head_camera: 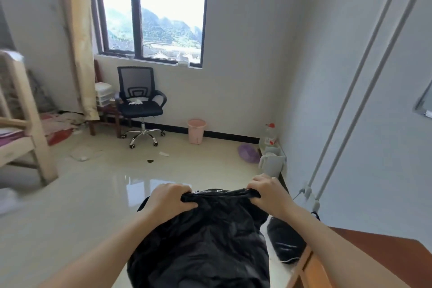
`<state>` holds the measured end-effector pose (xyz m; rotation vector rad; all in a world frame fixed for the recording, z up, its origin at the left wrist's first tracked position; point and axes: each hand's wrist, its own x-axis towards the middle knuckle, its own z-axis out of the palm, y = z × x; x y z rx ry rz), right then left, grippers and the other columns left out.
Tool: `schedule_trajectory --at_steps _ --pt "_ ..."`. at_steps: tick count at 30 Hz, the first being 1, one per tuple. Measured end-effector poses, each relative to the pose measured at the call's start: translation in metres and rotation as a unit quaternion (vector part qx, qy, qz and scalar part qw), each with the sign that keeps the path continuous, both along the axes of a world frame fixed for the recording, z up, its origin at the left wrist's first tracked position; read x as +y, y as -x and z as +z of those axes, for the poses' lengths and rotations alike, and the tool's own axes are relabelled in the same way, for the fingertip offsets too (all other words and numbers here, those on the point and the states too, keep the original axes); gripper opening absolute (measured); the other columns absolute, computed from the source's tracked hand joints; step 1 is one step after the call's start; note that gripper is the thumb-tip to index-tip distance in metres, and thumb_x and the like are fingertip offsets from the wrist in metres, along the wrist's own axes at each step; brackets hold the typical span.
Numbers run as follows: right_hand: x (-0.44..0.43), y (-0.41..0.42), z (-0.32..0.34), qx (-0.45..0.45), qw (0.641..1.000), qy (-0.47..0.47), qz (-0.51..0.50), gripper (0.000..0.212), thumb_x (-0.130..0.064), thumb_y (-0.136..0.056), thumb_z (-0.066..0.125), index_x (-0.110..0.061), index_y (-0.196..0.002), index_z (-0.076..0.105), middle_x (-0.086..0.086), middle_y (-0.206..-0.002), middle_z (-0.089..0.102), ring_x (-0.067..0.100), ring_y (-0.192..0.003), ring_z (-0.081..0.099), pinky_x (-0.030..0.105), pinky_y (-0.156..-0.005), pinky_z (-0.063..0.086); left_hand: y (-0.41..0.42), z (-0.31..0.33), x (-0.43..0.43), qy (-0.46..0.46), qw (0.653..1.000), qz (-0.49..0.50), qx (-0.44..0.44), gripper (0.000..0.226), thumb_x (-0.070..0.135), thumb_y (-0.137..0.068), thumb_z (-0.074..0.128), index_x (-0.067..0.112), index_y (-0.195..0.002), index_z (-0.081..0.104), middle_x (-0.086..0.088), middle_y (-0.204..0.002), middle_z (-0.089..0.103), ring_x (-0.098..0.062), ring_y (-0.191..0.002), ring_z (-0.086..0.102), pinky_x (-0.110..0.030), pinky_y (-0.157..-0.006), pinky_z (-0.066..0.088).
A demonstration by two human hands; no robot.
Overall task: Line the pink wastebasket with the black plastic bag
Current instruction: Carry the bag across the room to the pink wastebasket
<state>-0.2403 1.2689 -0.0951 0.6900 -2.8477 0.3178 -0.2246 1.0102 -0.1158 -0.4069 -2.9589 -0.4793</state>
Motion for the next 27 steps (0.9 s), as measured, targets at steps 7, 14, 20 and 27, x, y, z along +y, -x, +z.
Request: schedule_trajectory --at_steps 7,14,20,27 --pt "-0.075 0.058 -0.016 -0.045 0.996 -0.076 0.006 0.053 -0.033 -0.081 0.058 -0.026 -0.131 0.043 0.001 -0.128 0.056 0.02 -0.125 0.041 0.037 -0.109 0.021 0.062 -0.016 -0.045 -0.032 0.999 -0.019 -0.034 0.038 0.042 -0.086 0.056 0.016 -0.113 0.06 -0.002 -0.112 0.067 -0.021 -0.102 0.059 -0.026 -0.076 0.038" --pt "-0.08 0.145 -0.037 -0.149 0.988 -0.048 0.006 0.035 -0.017 -0.088 0.052 -0.018 -0.122 0.053 0.008 -0.12 0.057 0.025 -0.109 0.052 0.034 -0.09 0.044 0.156 -0.035 -0.035 -0.032 0.997 -0.038 -0.052 0.032 0.041 -0.086 0.056 0.017 -0.107 0.064 -0.002 -0.105 0.069 -0.021 -0.097 0.06 -0.019 -0.056 0.033" --pt "-0.078 0.26 -0.04 -0.136 0.991 -0.001 0.009 0.025 -0.012 -0.086 0.049 -0.008 -0.107 0.061 0.012 -0.111 0.062 0.027 -0.103 0.056 0.034 -0.085 0.044 0.262 -0.022 -0.033 -0.013 0.999 -0.017 -0.041 0.028 0.039 -0.087 0.055 0.019 -0.104 0.065 -0.001 -0.105 0.069 -0.021 -0.097 0.06 -0.024 -0.068 0.036" --pt "-0.099 0.389 -0.044 -0.144 0.988 -0.005 0.046 0.021 -0.012 -0.086 0.048 -0.006 -0.1 0.062 0.013 -0.105 0.062 0.028 -0.099 0.054 0.032 -0.079 0.044 0.362 -0.026 -0.056 -0.029 0.998 0.039 -0.034 0.027 0.038 -0.087 0.055 0.018 -0.101 0.067 -0.001 -0.099 0.071 -0.018 -0.088 0.059 -0.021 -0.06 0.036"
